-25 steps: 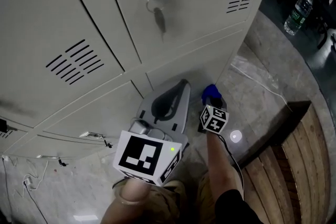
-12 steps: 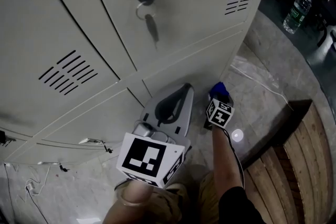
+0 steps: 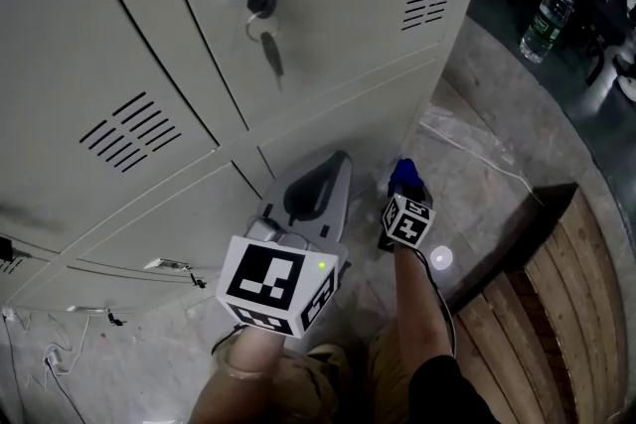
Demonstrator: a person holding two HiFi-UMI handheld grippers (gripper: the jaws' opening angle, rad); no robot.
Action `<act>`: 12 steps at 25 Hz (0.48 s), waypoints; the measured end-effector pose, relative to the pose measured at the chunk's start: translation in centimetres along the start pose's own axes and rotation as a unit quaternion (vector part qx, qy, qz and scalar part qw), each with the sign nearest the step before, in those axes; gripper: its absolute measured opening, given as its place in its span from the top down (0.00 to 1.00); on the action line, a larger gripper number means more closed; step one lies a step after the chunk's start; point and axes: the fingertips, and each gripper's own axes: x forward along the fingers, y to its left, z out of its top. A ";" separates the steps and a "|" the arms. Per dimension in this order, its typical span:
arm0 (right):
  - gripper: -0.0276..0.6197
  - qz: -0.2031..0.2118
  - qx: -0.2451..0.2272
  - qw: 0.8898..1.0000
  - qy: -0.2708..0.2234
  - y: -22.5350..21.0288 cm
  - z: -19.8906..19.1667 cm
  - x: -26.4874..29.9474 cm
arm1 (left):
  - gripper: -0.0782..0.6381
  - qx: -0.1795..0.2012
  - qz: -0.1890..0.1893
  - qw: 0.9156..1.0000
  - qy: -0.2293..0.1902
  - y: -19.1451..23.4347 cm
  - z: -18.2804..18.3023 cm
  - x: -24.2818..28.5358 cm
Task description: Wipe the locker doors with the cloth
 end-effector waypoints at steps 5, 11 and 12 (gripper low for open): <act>0.82 -0.004 0.018 1.000 -0.021 -1.6 1.2 -1.9 | 0.88 0.003 -0.002 1.000 0.003 -0.9 0.1 -0.6; 0.82 0.022 0.015 0.999 -0.047 0.0 3.6 -4.3 | 0.88 0.025 -0.012 1.000 -0.004 -3.1 1.3 -1.2; 0.82 0.032 0.013 0.998 -0.055 0.6 4.2 -4.8 | 0.88 0.026 -0.011 1.000 -0.004 -3.3 1.5 -1.4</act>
